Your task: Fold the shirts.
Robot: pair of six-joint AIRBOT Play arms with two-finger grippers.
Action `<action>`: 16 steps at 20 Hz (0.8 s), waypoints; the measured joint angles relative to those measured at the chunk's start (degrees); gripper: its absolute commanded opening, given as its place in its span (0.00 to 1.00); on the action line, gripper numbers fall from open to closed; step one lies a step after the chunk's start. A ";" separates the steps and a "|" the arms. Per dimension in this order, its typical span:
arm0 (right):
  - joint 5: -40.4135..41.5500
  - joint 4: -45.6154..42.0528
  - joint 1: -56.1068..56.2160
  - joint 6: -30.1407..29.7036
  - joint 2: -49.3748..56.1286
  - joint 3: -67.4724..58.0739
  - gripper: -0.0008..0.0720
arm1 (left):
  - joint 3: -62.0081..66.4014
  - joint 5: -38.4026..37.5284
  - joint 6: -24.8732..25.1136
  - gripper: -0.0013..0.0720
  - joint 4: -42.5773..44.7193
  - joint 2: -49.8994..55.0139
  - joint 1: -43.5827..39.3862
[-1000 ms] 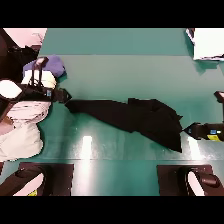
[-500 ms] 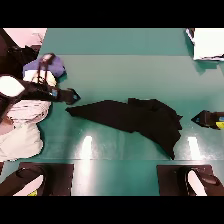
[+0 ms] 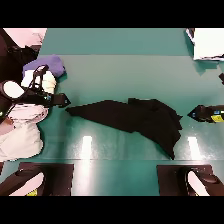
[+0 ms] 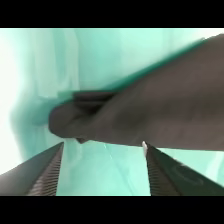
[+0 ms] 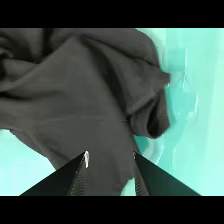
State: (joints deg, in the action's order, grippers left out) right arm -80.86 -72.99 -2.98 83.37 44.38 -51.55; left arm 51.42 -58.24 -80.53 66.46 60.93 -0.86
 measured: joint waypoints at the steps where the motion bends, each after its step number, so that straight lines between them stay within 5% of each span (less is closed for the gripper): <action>1: 0.44 0.00 1.07 0.00 0.04 0.00 0.48 | -0.09 -0.48 2.01 0.82 -1.05 1.73 1.03; 6: 1.42 0.00 5.49 -0.04 0.15 0.00 0.48 | 0.07 -1.79 9.88 0.82 -5.90 12.04 3.26; 7: 1.64 -0.04 5.90 -0.07 0.15 0.00 0.48 | 0.09 -1.79 10.71 0.69 -7.02 13.49 3.39; 9: 2.34 -0.02 6.05 -0.07 0.28 -0.04 0.48 | 0.31 -1.97 11.98 0.17 -8.74 15.32 3.63; 10: 2.93 -0.02 6.03 -0.07 0.61 -0.13 0.48 | 0.66 -2.10 12.35 0.06 -9.44 15.93 3.65; 12: 3.52 -0.02 5.55 -0.33 2.54 -0.68 0.48 | 2.16 -2.23 12.81 0.06 -10.05 16.63 3.76; 13: 3.85 -0.04 5.38 -0.96 4.26 -1.27 0.56 | 3.26 -2.54 12.98 0.06 -10.25 16.81 3.76; 14: 3.93 -0.02 5.22 -1.66 6.23 -2.05 0.73 | 4.70 -3.17 13.11 0.06 -10.64 16.94 3.76; 16: 4.57 -0.04 5.07 -3.41 11.58 -4.55 0.78 | 7.72 -5.01 13.20 0.06 -10.82 17.11 3.78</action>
State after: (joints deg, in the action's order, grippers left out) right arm -76.29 -73.03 2.09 79.96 55.96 -56.10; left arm 59.13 -63.24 -67.33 55.64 78.04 2.92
